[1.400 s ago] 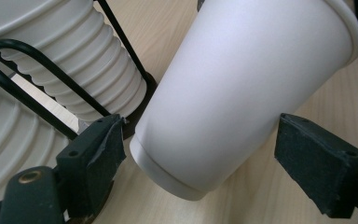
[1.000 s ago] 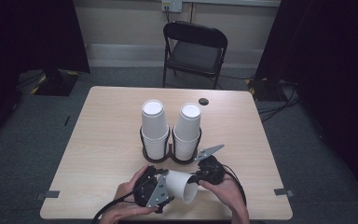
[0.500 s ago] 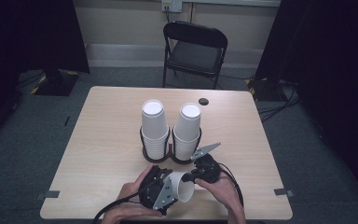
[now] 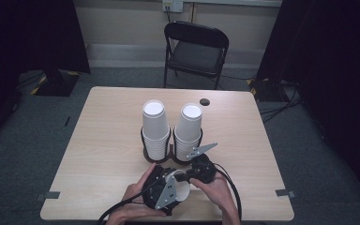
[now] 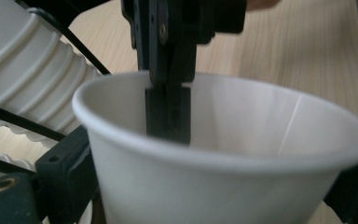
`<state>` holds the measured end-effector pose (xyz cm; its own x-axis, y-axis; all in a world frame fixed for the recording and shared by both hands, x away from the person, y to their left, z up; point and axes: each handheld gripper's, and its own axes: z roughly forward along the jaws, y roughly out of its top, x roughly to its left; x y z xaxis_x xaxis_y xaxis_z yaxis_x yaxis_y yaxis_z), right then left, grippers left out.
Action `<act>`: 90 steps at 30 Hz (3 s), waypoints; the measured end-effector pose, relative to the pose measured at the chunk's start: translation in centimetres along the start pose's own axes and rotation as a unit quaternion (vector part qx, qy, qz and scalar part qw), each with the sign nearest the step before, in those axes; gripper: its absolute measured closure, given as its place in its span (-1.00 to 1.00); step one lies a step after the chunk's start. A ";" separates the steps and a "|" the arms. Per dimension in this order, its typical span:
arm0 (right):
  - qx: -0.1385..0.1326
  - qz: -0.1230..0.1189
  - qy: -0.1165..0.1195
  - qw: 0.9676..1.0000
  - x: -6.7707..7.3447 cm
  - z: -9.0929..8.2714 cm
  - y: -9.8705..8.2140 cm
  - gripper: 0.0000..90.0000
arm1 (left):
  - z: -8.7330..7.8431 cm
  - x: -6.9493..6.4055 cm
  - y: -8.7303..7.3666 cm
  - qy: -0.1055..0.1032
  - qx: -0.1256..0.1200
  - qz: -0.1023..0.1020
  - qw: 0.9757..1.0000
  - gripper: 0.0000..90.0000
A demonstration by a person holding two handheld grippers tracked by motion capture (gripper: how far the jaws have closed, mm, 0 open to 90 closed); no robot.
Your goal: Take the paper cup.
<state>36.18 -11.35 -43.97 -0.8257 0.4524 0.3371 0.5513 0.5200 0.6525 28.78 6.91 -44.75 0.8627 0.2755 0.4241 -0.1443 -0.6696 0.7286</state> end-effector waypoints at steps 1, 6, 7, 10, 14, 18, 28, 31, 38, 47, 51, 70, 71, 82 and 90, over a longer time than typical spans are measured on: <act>-0.002 0.003 0.003 1.000 0.1 0.1 0.0 0.97 | 0.0 0.0 0.1 0.001 0.000 -0.004 1.000 -0.88; 0.007 0.005 0.002 1.000 0.2 0.4 0.1 0.96 | 0.2 -0.2 0.4 0.000 0.003 0.010 1.000 -0.90; 0.011 0.003 0.000 1.000 0.3 0.4 0.1 0.96 | 0.2 -0.1 0.5 -0.003 0.004 0.003 1.000 -0.90; 0.004 0.007 0.000 1.000 0.3 0.2 0.0 0.95 | 0.2 -0.1 0.5 -0.005 -0.006 0.001 1.000 -0.85; -0.006 0.011 0.003 1.000 0.2 -0.1 -0.1 0.94 | 0.3 -0.3 0.5 0.004 -0.011 -0.005 1.000 -0.81; -0.012 0.016 0.006 1.000 0.0 0.0 -0.2 0.91 | 0.3 -0.2 0.5 0.006 -0.012 -0.016 1.000 -0.78; -0.046 0.025 0.008 0.999 -0.3 -0.7 -0.7 0.84 | 0.3 0.1 0.3 0.015 -0.024 -0.052 0.998 -0.78; -0.055 0.028 0.004 0.998 -0.4 -1.0 -0.9 0.77 | 0.3 0.4 0.1 0.016 -0.027 -0.061 0.998 -0.78; -0.068 0.034 -0.005 0.997 -0.5 -1.4 -1.1 0.51 | 0.2 0.7 -0.5 0.020 -0.052 -0.101 0.993 -0.77; -0.110 0.020 -0.028 0.993 0.0 -2.3 -1.3 0.34 | 0.0 1.2 -1.0 0.033 -0.072 -0.133 0.988 -0.77; -0.137 0.016 -0.035 0.990 0.0 -2.8 -1.5 0.25 | -0.3 1.6 -1.7 0.038 -0.081 -0.155 0.984 -0.77; -0.279 0.018 -0.132 0.951 -1.2 -4.8 -5.6 -0.13 | -3.6 4.0 -5.1 0.098 -0.127 -0.243 0.957 -0.78; -0.282 0.018 -0.139 0.949 -1.3 -4.9 -5.9 -0.14 | -3.9 4.2 -5.2 0.101 -0.128 -0.244 0.956 -0.78; -0.306 0.036 -0.189 0.932 -2.2 -5.8 -8.1 -0.16 | -7.1 7.1 -7.3 0.153 -0.140 -0.279 0.938 -0.78; -0.322 0.050 -0.220 0.920 -2.9 -5.0 -9.5 -0.30 | -8.8 9.5 -8.5 0.190 -0.143 -0.305 0.922 -0.77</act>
<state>32.76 -21.20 -47.72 -0.5680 0.7979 0.2021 0.3198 -0.0124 0.9474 33.88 21.28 -42.17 0.6011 0.7991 0.0078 0.1425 -0.1168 0.9829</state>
